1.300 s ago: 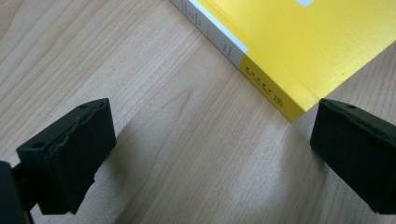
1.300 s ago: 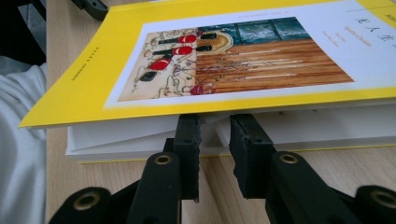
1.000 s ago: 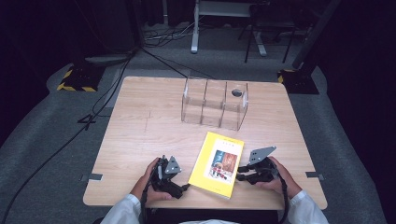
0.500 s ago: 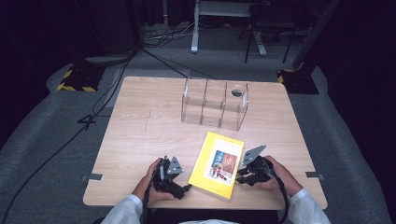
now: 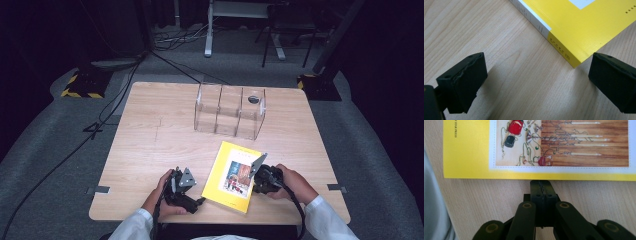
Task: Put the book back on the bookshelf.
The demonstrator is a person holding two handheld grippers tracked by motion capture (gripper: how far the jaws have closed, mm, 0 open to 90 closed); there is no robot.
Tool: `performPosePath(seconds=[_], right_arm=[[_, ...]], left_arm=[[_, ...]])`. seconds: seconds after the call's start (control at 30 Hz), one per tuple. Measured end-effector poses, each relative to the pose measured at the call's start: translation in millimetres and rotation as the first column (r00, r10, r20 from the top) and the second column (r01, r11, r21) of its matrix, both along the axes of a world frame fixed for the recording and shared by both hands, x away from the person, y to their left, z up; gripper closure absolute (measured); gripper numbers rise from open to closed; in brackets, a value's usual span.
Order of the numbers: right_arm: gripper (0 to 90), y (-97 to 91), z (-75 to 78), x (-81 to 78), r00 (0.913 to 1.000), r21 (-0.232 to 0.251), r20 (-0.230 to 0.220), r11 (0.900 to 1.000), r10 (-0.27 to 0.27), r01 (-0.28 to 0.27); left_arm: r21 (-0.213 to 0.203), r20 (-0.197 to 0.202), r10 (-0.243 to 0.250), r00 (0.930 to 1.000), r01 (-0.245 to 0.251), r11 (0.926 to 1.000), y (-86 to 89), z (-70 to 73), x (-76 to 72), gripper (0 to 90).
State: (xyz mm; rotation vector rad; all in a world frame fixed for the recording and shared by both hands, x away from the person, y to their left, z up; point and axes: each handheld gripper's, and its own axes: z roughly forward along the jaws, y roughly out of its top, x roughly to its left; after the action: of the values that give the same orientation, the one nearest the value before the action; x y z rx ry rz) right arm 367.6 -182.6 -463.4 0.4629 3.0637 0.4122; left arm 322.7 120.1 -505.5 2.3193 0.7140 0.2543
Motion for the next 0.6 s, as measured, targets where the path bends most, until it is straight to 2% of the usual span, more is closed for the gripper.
performPosePath(seconds=[0.03, 0.1, 0.17, 0.2, 0.23, 0.3, 0.33, 0.4, 0.47, 0.53, 0.6], right_arm=[[90.0, 0.9, 0.6, -0.1, 1.0000, -0.011, 0.000, 0.9999, 0.001, -0.001], [90.0, 0.6, 0.2, -1.2, 1.0000, 0.000, 0.004, 1.0000, -0.005, 0.005], [90.0, -6.7, -1.9, -1.0, 0.9999, 0.058, 0.007, 0.9982, -0.012, 0.012], [90.0, -6.7, -1.9, -1.0, 0.9999, 0.058, 0.007, 0.9982, -0.012, 0.012], [90.0, -9.5, -2.7, -1.7, 0.9997, 0.080, 0.008, 0.9966, -0.022, 0.021], [90.0, -14.5, -4.8, -3.7, 0.9993, 0.128, 0.012, 0.9912, -0.036, 0.034], [90.0, -16.5, -6.4, -4.4, 0.9991, 0.164, 0.004, 0.9857, -0.041, 0.040], [90.0, -18.4, -8.5, -4.9, 0.9992, 0.203, -0.005, 0.9784, -0.039, 0.039], [90.0, -18.5, -9.5, -5.9, 0.9994, 0.220, 0.001, 0.9749, -0.036, 0.035], [90.0, -17.3, -9.4, -7.6, 0.9993, 0.216, 0.019, 0.9760, -0.032, 0.027], [90.0, -16.7, -9.8, -8.8, 0.9992, 0.225, 0.015, 0.9737, -0.036, 0.032]], left_arm=[[0.000, 0.000, 0.000, 1.0000, 0.000, 1.0000, -0.2, 0.0, 0.0, 2.4], [0.003, -0.003, 0.001, 1.0000, -0.001, 1.0000, -0.6, 0.3, -0.4, 2.5], [-0.001, 0.000, 0.000, 1.0000, 0.000, 1.0000, -1.2, -0.1, -0.4, 2.5], [-0.001, 0.000, -0.001, 1.0000, 0.001, 1.0000, -1.3, -0.1, -0.4, 2.5], [0.001, -0.001, -0.003, 1.0000, 0.003, 1.0000, -1.3, 0.2, -0.2, 2.5], [0.001, -0.001, -0.007, 1.0000, 0.007, 1.0000, -1.8, 0.2, 0.0, 2.5], [0.001, -0.001, -0.007, 1.0000, 0.007, 1.0000, -1.9, 0.2, 0.0, 2.5], [0.001, 0.000, -0.007, 1.0000, 0.007, 1.0000, -2.3, 0.1, 0.2, 2.5], [0.001, 0.000, -0.008, 1.0000, 0.008, 1.0000, -2.2, 0.2, 0.2, 2.5], [0.001, 0.000, -0.007, 1.0000, 0.007, 1.0000, -2.3, 0.2, 0.1, 2.5], [0.001, 0.000, -0.007, 1.0000, 0.007, 1.0000, -2.3, 0.2, 0.1, 2.5]])
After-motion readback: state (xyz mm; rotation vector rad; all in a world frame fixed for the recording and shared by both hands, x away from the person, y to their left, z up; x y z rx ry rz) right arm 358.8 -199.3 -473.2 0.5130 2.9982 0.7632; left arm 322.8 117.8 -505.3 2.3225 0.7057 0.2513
